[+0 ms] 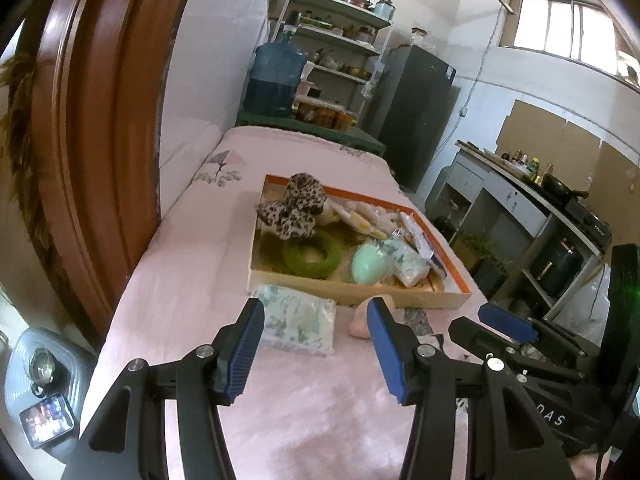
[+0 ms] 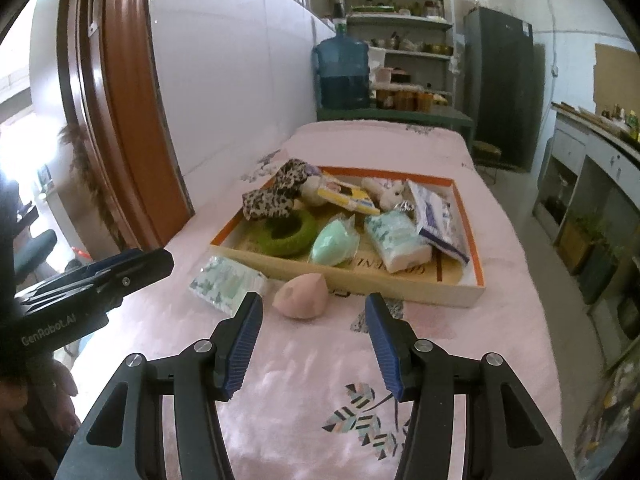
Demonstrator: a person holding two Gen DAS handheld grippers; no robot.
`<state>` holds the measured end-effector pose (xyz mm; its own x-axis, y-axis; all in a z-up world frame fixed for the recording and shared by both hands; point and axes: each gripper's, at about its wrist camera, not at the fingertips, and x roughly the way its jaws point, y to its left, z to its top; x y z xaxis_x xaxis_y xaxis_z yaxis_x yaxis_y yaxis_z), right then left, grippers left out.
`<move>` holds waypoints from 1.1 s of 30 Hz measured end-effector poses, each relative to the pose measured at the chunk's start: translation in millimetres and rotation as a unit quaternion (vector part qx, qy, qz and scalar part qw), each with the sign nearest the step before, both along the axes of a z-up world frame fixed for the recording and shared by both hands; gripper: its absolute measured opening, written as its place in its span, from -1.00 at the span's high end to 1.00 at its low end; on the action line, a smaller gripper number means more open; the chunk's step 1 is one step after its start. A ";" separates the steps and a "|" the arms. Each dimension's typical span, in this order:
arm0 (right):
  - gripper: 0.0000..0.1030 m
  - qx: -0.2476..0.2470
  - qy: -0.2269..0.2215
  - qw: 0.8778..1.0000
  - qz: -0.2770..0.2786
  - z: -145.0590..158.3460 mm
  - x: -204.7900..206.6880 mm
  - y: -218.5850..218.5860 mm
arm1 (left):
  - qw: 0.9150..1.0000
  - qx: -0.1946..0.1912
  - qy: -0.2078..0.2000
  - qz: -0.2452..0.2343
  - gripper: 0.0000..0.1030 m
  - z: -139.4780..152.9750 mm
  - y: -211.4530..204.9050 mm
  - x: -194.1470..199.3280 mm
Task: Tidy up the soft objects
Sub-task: 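Grasp the green-patterned tissue pack with the left tool while the right tool grasps the peach sponge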
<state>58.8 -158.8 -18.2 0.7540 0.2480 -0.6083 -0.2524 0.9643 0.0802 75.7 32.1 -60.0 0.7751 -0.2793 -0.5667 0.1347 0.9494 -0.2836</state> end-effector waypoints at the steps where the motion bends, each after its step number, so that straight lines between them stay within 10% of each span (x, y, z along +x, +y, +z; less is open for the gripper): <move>1: -0.07 0.001 0.003 1.000 0.000 -2.1 1.4 -0.1 | 1.000 -0.001 0.003 0.001 -0.03 -2.6 1.0 0.5; 33: -0.26 0.017 0.086 0.996 0.004 -57.0 64.5 26.1 | 0.999 -0.011 0.043 0.007 -0.03 -38.6 18.4 22.9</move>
